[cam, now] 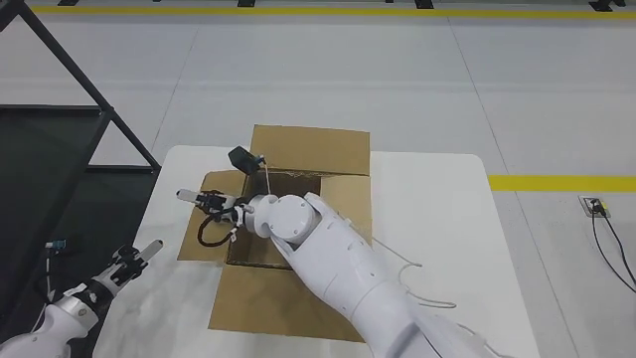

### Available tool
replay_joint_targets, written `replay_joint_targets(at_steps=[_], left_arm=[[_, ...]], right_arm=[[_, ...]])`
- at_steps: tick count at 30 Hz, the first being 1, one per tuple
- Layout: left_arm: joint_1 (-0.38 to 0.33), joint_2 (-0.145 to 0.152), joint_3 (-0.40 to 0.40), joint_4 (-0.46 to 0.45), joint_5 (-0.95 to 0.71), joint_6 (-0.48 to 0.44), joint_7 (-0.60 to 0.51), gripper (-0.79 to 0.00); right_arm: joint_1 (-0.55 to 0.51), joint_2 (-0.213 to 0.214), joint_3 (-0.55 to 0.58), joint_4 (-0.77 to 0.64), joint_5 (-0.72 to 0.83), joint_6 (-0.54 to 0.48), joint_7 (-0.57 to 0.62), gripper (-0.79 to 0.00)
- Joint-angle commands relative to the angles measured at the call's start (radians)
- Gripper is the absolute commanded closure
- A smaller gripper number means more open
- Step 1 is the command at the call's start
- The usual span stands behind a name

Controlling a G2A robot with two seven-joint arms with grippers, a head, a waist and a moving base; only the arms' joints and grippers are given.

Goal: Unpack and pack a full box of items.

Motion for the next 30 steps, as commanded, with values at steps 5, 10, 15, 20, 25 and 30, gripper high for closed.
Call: replay_joint_targets(at_steps=[5,10,15,20,25,30], left_arm=[[-0.003,0.001,0.0,0.002,-0.001,-0.002,-0.007,-0.785],[-0.007,0.002,0.003,0.005,0.001,-0.001,-0.01,-0.785],[-0.009,0.003,0.005,0.006,0.007,0.0,-0.012,-0.785],[-0.01,0.003,0.007,0.006,0.007,0.001,-0.01,-0.785],[-0.009,0.003,0.008,0.007,0.005,0.003,-0.006,-0.785],[-0.005,0.003,0.009,0.003,0.006,0.003,-0.001,-0.785]], right_arm=[[-0.009,0.0,0.005,-0.013,-0.021,0.007,-0.02,-0.785],[-0.008,0.001,0.025,-0.014,-0.005,-0.04,-0.011,-0.785],[-0.006,0.001,0.043,-0.009,0.008,-0.083,0.001,-0.785],[-0.005,0.001,0.055,-0.004,0.011,-0.104,0.005,-0.785],[-0.006,0.002,0.066,-0.003,0.02,-0.144,-0.006,-0.785],[-0.006,0.005,0.084,0.0,0.032,-0.191,-0.012,-0.785]])
